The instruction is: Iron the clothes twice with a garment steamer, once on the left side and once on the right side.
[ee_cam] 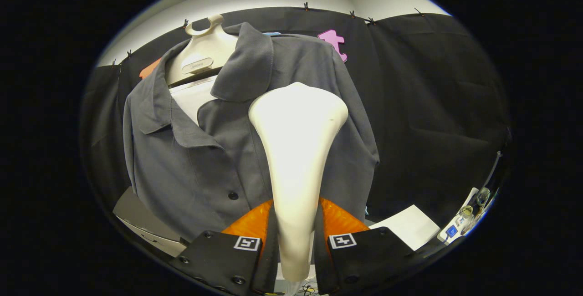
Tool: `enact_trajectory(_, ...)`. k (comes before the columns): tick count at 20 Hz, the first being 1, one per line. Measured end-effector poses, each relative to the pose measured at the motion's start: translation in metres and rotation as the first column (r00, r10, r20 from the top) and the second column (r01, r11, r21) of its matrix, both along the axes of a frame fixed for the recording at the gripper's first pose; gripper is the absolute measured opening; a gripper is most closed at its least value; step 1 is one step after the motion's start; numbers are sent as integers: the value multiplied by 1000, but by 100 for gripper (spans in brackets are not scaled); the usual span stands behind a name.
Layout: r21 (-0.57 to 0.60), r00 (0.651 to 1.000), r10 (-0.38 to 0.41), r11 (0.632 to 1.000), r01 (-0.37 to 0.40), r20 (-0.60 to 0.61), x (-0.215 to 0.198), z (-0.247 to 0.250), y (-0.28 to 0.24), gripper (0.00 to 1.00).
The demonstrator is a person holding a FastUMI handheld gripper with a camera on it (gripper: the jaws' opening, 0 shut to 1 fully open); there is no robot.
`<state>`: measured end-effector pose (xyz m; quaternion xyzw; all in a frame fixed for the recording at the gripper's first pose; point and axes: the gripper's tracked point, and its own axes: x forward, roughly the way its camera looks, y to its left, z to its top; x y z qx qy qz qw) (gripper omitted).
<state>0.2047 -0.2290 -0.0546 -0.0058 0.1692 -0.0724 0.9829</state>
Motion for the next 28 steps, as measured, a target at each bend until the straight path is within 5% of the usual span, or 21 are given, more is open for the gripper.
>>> enact_trajectory(28, 55, 983, -59, 996, 69, -175, -20, -99, -16, 41)
